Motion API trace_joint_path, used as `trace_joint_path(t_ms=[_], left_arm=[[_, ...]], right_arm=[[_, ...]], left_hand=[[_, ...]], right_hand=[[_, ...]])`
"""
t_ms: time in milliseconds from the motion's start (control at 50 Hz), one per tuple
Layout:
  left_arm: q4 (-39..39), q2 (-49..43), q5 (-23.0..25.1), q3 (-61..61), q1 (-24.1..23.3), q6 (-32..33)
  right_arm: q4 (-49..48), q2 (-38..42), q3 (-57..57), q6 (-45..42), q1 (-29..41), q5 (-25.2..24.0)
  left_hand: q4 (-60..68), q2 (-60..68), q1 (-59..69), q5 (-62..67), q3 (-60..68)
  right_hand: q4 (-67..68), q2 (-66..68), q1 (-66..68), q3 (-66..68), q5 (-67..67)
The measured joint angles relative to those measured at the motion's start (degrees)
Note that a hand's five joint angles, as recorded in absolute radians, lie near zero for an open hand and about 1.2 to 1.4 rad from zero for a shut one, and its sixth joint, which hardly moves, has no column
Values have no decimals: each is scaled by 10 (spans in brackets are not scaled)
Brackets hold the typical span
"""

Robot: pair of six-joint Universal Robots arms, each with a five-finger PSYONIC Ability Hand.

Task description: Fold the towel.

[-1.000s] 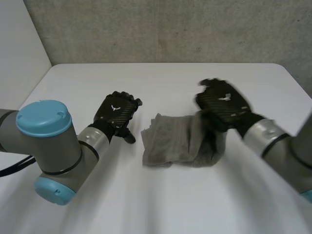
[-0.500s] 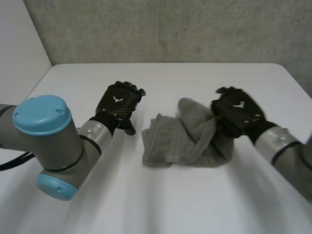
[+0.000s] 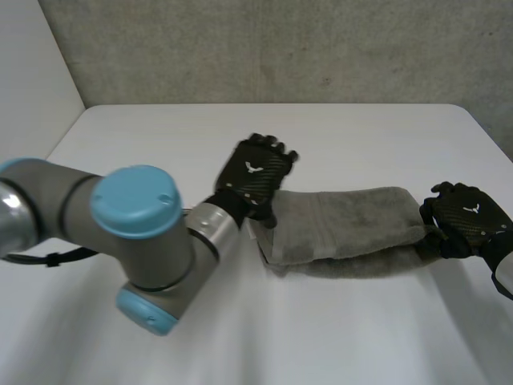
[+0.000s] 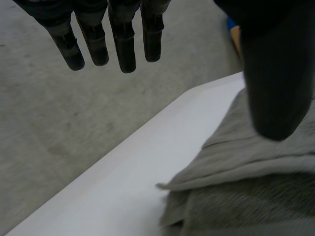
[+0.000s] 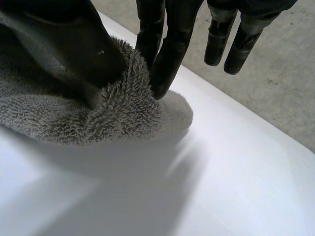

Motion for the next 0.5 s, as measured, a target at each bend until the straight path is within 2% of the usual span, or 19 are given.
trace_joint_path(t_ms=[200,500], left_arm=[[-15,-81,6,59,-58,-2],[-10,-135,6,59,-72,-6]], right_arm=[[5,0,9,-8,-3,-6],[5,0,10,-6,-2,-6]], left_hand=[[0,0,-1,-2,0],[0,0,-1,-2,0]], right_hand=[[0,0,0,0,0],[0,0,0,0,0]])
